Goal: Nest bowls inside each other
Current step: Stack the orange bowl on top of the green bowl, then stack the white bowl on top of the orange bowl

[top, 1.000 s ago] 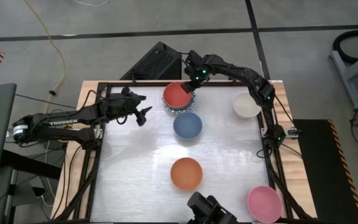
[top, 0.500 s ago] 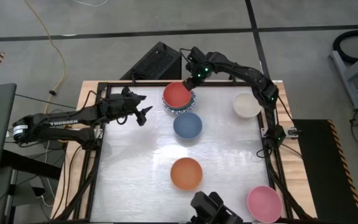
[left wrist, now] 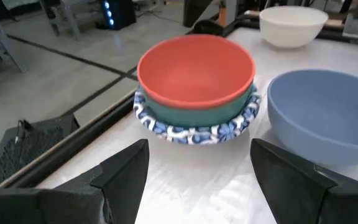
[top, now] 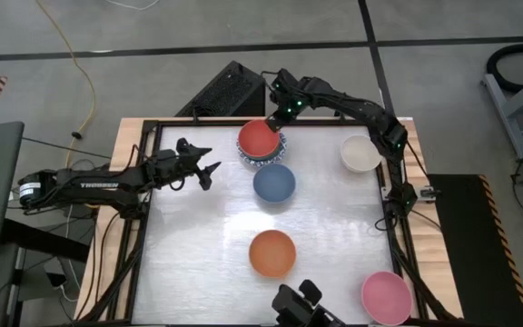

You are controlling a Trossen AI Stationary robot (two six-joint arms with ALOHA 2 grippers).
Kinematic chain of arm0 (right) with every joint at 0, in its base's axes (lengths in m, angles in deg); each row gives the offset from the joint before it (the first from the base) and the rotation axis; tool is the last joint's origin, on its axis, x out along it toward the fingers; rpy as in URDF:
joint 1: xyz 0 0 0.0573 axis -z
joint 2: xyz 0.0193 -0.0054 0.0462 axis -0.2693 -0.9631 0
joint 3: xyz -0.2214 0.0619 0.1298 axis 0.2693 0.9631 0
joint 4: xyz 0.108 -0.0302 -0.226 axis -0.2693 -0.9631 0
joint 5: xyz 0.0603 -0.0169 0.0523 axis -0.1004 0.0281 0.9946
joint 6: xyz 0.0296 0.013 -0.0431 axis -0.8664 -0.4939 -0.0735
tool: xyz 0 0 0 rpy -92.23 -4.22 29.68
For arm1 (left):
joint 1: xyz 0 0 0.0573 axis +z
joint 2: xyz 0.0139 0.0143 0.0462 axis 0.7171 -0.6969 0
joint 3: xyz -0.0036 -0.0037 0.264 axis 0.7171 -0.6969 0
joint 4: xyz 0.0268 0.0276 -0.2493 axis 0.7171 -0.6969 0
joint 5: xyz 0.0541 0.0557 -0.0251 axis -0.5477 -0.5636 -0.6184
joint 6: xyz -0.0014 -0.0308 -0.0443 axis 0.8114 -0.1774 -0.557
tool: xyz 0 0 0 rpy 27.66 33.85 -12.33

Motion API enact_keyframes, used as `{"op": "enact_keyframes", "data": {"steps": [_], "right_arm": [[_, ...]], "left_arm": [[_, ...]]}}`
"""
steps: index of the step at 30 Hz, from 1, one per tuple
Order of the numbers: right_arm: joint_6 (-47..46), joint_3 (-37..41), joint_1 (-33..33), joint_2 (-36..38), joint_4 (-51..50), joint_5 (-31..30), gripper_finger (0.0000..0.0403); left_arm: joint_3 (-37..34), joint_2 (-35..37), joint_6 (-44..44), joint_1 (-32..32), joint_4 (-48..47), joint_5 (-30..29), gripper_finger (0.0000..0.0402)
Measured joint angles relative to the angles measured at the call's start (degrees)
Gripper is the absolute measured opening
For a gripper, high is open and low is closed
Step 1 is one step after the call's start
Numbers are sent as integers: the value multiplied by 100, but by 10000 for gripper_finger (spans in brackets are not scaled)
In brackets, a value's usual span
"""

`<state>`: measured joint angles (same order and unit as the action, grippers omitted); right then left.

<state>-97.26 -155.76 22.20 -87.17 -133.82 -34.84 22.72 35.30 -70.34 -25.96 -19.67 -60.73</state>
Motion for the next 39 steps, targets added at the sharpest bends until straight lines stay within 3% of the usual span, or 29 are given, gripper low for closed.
{"op": "enact_keyframes", "data": {"steps": [11,27,32,39], "right_arm": [[67,15,-282,-81,85,-460,13],[195,123,-232,66,53,-509,17],[260,112,-178,252,-1199,-972,17],[-826,130,-272,220,-3699,-2844,28]], "left_arm": [[0,0,-201,-2,38,23,270],[4,0,-189,-1,-48,28,270],[4,0,-185,0,-343,32,270],[4,0,-185,0,-643,151,270]]}}
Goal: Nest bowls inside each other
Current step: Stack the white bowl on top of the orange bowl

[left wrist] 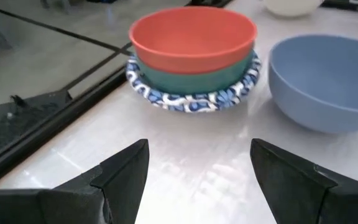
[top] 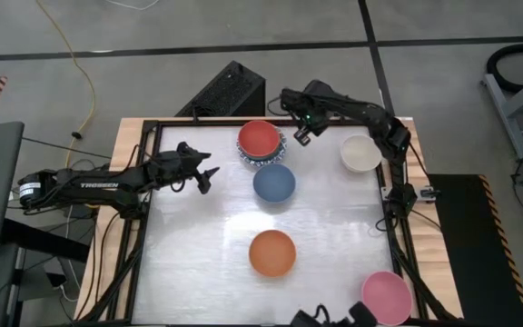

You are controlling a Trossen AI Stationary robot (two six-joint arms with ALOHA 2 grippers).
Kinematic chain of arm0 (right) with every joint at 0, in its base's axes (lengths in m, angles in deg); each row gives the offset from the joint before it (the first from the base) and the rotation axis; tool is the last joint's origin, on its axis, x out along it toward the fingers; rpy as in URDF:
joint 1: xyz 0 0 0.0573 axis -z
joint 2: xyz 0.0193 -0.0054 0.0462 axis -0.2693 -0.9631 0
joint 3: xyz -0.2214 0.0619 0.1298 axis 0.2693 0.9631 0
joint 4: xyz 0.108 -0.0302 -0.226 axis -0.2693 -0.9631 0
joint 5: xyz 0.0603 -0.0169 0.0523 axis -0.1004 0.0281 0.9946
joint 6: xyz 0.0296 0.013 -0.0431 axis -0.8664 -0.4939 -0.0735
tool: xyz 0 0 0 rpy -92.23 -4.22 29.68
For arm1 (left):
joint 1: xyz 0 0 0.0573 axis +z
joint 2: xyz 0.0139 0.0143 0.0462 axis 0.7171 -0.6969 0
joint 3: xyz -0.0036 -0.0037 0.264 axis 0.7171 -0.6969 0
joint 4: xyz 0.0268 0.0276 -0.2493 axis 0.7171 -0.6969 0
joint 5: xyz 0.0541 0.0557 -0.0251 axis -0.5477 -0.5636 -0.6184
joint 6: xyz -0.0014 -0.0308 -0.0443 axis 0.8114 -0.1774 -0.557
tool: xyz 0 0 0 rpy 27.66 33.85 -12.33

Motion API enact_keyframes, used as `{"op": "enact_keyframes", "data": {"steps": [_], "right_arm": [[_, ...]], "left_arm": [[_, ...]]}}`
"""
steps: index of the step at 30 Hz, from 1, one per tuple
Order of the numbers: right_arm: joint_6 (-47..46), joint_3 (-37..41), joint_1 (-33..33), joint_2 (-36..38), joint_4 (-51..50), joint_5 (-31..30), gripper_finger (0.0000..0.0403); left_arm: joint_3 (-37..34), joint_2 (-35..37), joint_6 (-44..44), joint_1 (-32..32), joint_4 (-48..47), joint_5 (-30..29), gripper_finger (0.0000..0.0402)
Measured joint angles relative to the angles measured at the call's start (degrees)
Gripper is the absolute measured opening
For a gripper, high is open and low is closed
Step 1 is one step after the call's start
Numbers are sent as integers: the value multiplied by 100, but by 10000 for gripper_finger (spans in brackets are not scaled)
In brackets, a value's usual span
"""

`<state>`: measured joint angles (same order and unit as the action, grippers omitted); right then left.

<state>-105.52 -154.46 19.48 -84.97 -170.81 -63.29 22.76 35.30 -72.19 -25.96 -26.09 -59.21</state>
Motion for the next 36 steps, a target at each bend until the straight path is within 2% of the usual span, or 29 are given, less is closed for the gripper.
{"op": "enact_keyframes", "data": {"steps": [6,9,12,16,22,26,30,36], "right_arm": [[-13,6,-208,160,-229,-157,86],[-99,299,-263,468,-164,-159,123],[-136,1006,-283,1030,14,-163,156],[-287,2466,-430,2313,762,-153,185],[-518,4747,-1078,4457,2906,196,189],[-511,5826,-1536,5464,4665,384,182],[-507,6306,-1767,5997,5512,367,177],[-74,6368,-1824,6070,5479,322,176]], "left_arm": [[2,0,-55,-2,-341,432,270],[2,0,-87,-6,-492,507,270],[2,0,-47,-60,-468,507,270],[2,0,52,-200,-355,573,270],[2,0,15,-409,-94,1480,270],[2,0,-31,-611,320,2248,270],[2,0,-430,-864,691,2450,270],[2,0,-688,-1316,828,2277,270]]}}
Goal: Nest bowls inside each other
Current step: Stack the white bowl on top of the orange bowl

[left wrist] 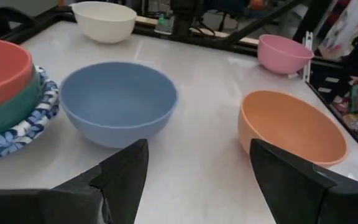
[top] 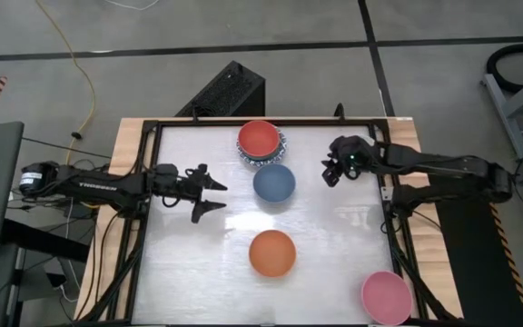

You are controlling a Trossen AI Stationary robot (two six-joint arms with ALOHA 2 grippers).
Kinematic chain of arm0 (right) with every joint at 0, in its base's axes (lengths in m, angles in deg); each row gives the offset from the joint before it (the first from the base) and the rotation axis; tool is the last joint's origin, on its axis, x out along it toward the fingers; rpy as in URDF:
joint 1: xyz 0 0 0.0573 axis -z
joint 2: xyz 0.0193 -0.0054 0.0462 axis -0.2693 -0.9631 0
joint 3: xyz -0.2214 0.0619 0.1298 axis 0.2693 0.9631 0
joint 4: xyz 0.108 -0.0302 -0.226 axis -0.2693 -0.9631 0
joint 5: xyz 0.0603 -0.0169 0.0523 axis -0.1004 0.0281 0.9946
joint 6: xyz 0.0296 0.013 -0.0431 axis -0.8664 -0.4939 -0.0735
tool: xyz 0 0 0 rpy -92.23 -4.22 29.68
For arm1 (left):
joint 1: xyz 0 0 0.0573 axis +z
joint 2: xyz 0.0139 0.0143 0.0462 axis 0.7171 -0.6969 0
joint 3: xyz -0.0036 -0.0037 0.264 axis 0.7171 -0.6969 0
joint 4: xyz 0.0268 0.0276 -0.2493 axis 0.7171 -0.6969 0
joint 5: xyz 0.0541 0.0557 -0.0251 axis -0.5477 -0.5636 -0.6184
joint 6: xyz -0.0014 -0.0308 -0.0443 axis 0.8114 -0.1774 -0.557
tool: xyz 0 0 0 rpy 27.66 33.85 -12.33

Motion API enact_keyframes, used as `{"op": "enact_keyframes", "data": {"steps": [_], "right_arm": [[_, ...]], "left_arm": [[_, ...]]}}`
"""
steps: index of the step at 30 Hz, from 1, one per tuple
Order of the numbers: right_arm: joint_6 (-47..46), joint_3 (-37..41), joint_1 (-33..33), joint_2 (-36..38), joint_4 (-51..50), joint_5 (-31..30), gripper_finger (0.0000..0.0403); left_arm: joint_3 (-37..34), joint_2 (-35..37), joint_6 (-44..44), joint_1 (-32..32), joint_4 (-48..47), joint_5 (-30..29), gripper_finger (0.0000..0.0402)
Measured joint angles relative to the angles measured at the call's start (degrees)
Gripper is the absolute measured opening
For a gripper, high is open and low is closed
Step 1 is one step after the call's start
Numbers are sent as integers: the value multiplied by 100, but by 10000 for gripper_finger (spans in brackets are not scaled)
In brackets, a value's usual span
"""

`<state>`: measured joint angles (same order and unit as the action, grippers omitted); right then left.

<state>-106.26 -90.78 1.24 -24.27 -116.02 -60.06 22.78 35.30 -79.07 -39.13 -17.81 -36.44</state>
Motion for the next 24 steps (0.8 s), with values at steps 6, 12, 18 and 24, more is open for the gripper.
{"op": "enact_keyframes", "data": {"steps": [6,12,18,24], "right_arm": [[47,2,-5,-314,17,0,176],[-307,2,-89,-777,672,162,176],[72,2,-268,-1173,1847,895,175],[193,-233,-229,-1198,1431,901,175]], "left_arm": [[0,0,-18,-397,-12,-518,270],[0,0,-53,-557,-17,-840,270],[0,0,-212,-557,-18,-709,270],[161,75,-102,-522,49,-598,270]]}}
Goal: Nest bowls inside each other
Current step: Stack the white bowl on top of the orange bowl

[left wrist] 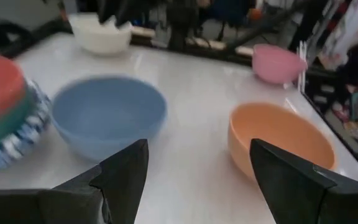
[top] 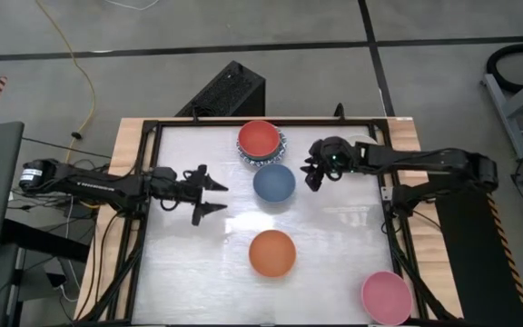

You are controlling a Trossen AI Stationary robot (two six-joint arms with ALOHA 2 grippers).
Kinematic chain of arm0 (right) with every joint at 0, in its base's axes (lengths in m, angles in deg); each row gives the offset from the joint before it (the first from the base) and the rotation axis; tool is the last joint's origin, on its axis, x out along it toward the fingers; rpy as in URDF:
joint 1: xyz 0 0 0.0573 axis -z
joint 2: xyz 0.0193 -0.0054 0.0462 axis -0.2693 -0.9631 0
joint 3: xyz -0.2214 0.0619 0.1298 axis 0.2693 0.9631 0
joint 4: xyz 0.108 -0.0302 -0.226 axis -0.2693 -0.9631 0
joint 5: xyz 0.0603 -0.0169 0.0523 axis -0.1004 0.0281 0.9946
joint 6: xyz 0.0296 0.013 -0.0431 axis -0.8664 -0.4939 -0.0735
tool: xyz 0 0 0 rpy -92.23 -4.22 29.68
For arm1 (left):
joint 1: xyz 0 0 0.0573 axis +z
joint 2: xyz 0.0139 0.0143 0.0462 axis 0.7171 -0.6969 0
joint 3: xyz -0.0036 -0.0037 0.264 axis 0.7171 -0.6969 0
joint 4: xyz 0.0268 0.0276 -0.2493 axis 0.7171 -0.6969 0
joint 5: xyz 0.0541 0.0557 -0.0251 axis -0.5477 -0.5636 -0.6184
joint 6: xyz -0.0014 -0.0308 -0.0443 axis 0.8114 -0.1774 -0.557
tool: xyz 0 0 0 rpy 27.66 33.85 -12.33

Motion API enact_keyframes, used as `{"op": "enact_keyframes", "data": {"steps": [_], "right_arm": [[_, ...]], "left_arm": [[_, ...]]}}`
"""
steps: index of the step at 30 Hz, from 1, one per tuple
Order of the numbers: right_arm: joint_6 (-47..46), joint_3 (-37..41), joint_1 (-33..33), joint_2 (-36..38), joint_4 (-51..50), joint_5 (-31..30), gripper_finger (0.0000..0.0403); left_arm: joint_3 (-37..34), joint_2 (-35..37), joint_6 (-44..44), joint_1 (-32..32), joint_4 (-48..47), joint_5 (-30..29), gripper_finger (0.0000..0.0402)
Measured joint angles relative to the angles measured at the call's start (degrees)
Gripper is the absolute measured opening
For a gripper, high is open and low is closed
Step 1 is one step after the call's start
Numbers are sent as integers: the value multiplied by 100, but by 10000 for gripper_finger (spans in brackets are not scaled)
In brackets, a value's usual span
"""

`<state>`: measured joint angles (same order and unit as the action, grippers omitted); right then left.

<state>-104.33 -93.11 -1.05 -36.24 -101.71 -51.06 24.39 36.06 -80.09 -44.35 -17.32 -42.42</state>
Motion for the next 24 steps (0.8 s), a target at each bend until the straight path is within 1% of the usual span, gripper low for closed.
{"op": "enact_keyframes", "data": {"steps": [3,5,8,10,12,14,17,18,21,24], "right_arm": [[87,-286,76,113,-326,122,175],[320,-524,108,228,-500,292,175],[796,-824,121,484,-804,355,175],[1119,-908,124,720,-926,360,175],[1343,-877,140,994,-1075,345,175],[1403,-734,228,1288,-1273,199,175],[1060,-434,455,1602,-1586,-256,175],[944,-362,544,1681,-1650,-313,175],[839,-250,869,1798,-2085,-410,175],[556,-259,1143,1771,-2203,-599,175]], "left_arm": [[437,286,155,136,-445,22,270],[822,559,437,240,-1186,109,270],[1377,954,933,357,-2071,113,270],[1596,1207,1114,440,-2273,17,270],[1673,1464,1218,529,-2308,-45,270],[1675,1754,1430,624,-2321,-169,270],[1456,2195,1508,748,-2345,-283,270],[1348,2346,1499,783,-2357,-290,270],[969,2747,1428,885,-2386,-314,270],[620,3068,1114,990,-2234,-382,270]]}}
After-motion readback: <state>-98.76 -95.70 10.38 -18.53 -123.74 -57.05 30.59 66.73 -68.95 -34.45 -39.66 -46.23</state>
